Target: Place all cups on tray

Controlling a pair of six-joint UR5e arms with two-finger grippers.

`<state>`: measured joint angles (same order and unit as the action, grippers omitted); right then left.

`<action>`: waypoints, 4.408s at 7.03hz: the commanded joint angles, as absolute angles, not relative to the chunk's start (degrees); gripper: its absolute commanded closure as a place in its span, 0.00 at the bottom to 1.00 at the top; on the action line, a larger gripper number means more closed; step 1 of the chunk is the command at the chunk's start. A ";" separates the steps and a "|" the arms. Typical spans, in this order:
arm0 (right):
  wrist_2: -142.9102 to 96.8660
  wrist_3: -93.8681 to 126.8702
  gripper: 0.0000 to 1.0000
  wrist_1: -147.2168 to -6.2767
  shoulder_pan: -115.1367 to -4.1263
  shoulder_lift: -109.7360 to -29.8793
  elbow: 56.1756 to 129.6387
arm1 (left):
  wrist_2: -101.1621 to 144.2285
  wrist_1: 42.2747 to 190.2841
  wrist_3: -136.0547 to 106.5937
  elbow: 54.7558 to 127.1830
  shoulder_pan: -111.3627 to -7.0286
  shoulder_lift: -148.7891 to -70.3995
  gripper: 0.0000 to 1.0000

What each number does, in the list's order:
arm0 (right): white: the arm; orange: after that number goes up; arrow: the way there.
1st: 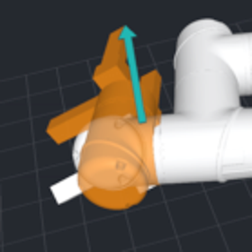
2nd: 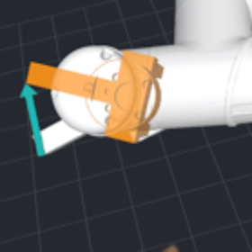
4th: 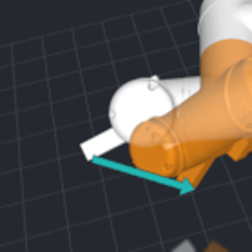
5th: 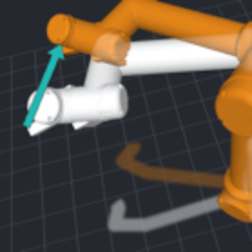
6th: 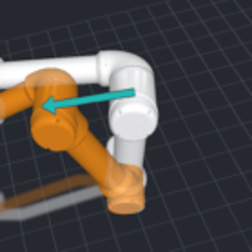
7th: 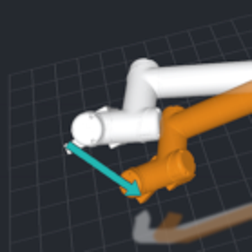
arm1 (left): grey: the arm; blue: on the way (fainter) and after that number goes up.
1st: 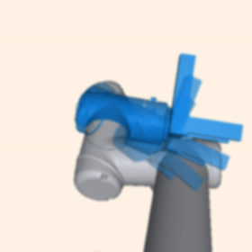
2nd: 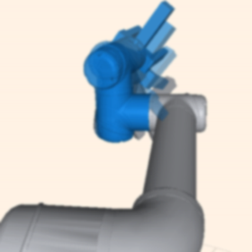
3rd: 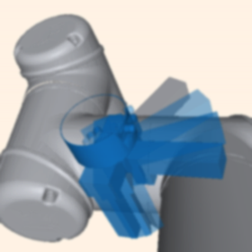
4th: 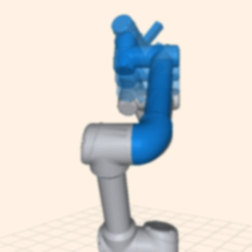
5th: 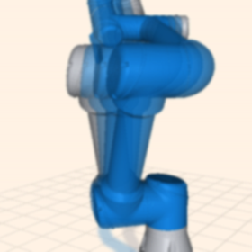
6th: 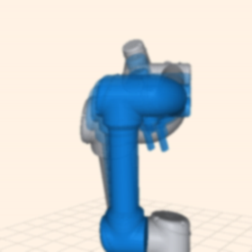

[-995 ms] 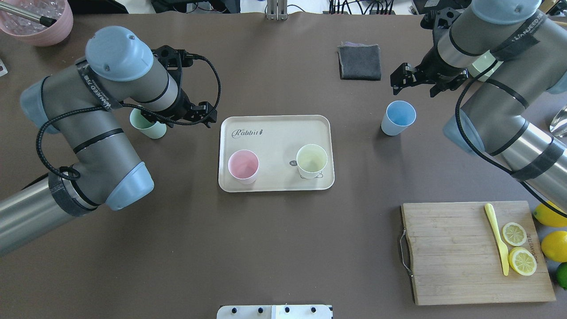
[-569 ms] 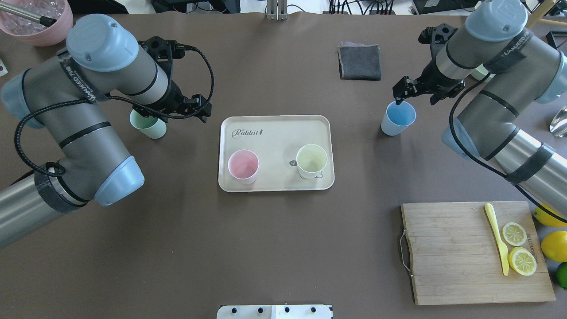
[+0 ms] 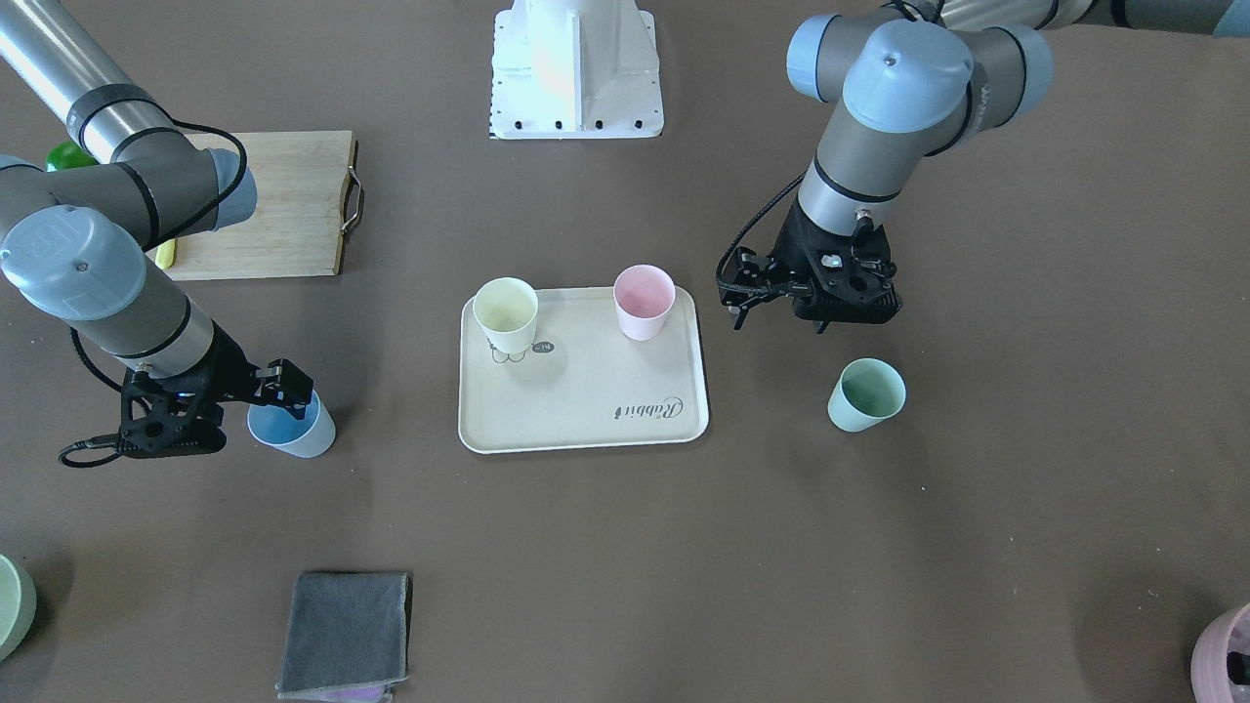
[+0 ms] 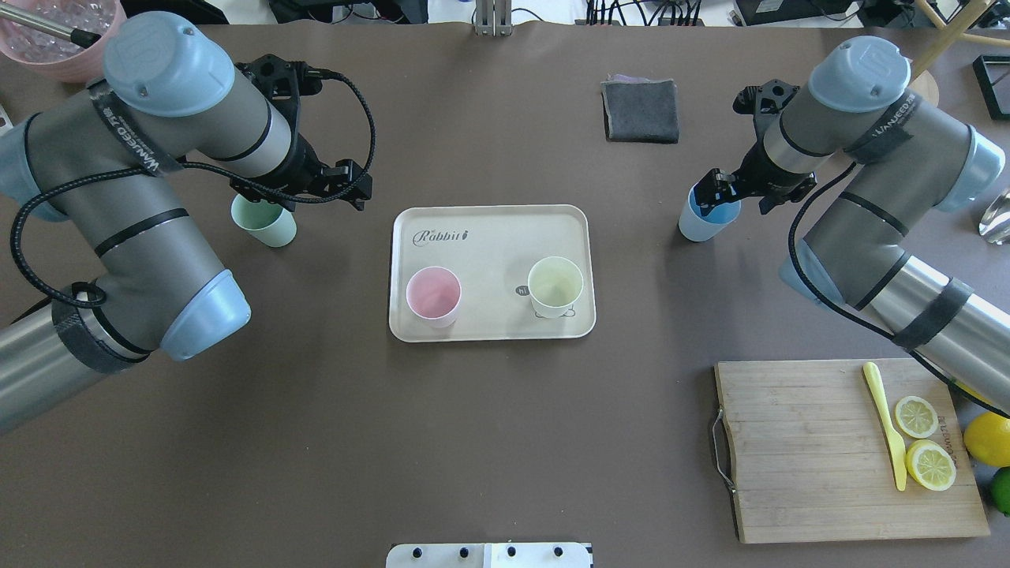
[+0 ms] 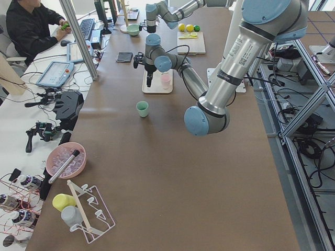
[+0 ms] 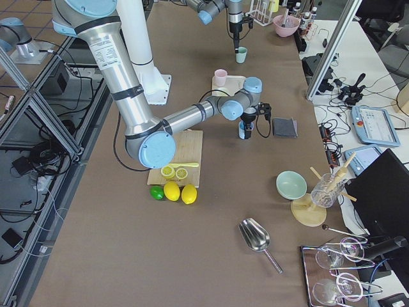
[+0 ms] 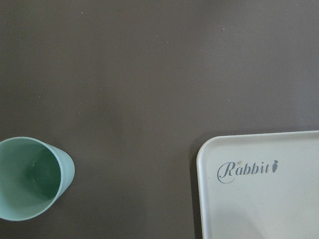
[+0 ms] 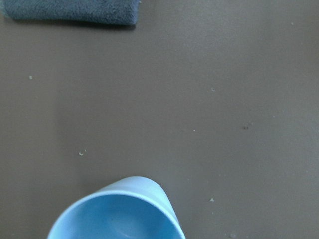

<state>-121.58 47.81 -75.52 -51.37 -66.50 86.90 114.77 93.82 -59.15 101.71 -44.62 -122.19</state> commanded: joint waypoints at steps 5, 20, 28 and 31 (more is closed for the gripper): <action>-120.85 47.20 1.00 -72.95 -51.50 -66.62 88.15 | 114.79 93.69 -59.24 101.60 -44.74 -122.69 0.03; -115.40 56.51 1.00 -79.01 -42.28 -51.42 88.15 | 118.56 111.16 -43.92 84.28 -55.29 -116.64 0.03; -115.40 56.51 1.00 -78.93 -42.36 -51.68 88.16 | 120.15 111.18 -47.80 87.63 -50.73 -113.38 0.03; -115.40 56.60 1.00 -78.93 -42.36 -51.77 88.24 | 119.44 111.27 -47.20 87.71 -50.45 -112.85 0.49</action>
<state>-115.40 56.54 -78.93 -42.39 -51.78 88.17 119.53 111.24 -47.59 87.66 -50.55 -113.11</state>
